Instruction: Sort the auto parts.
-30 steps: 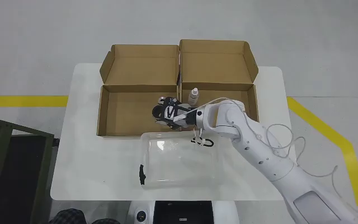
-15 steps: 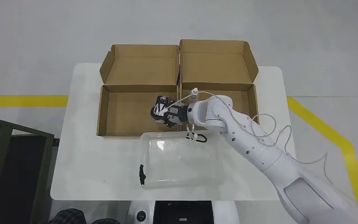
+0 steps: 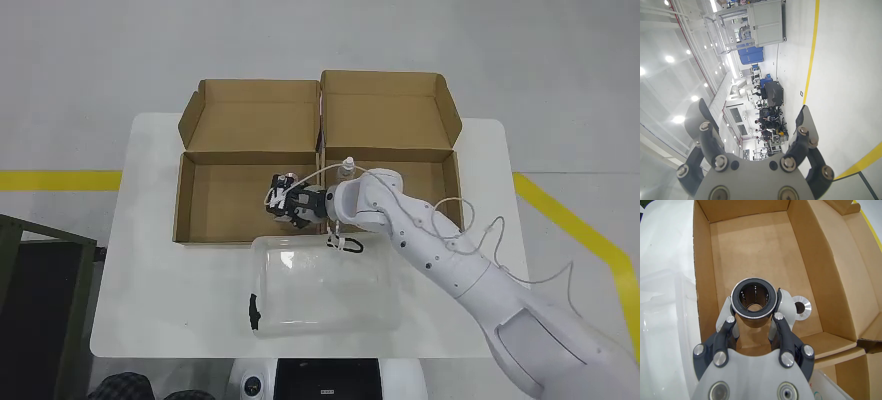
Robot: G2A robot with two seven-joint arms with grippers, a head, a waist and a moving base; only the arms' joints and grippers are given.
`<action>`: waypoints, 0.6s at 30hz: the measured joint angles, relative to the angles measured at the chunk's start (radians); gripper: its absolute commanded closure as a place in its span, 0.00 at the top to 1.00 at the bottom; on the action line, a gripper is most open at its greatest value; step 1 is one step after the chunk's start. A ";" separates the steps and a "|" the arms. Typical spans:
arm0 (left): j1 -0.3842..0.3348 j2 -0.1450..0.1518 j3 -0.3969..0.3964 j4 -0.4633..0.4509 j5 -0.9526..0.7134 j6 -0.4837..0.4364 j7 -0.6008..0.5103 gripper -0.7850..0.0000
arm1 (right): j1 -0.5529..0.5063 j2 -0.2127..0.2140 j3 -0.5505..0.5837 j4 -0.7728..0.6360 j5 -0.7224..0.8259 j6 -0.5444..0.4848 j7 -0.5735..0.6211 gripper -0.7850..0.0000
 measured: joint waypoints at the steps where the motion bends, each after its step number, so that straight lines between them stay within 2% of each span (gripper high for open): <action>1: 0.000 0.000 0.000 0.000 0.000 0.000 0.000 1.00 | 0.001 -0.003 -0.002 0.005 -0.001 -0.001 0.001 0.01; 4: 0.000 0.000 0.000 0.000 0.000 0.000 0.000 1.00 | 0.005 -0.011 -0.008 0.023 -0.002 -0.006 0.006 0.03; 6: 0.000 0.000 0.000 0.000 0.000 0.000 0.000 1.00 | 0.008 -0.016 -0.011 0.034 -0.001 -0.009 0.009 0.08; 12: 0.000 0.000 0.000 0.000 0.000 0.000 0.000 1.00 | 0.017 -0.028 -0.013 0.053 -0.010 -0.016 0.020 0.34; 18: 0.000 0.000 0.000 0.000 0.000 0.000 0.000 1.00 | 0.018 -0.035 -0.008 0.065 -0.019 -0.020 0.024 0.41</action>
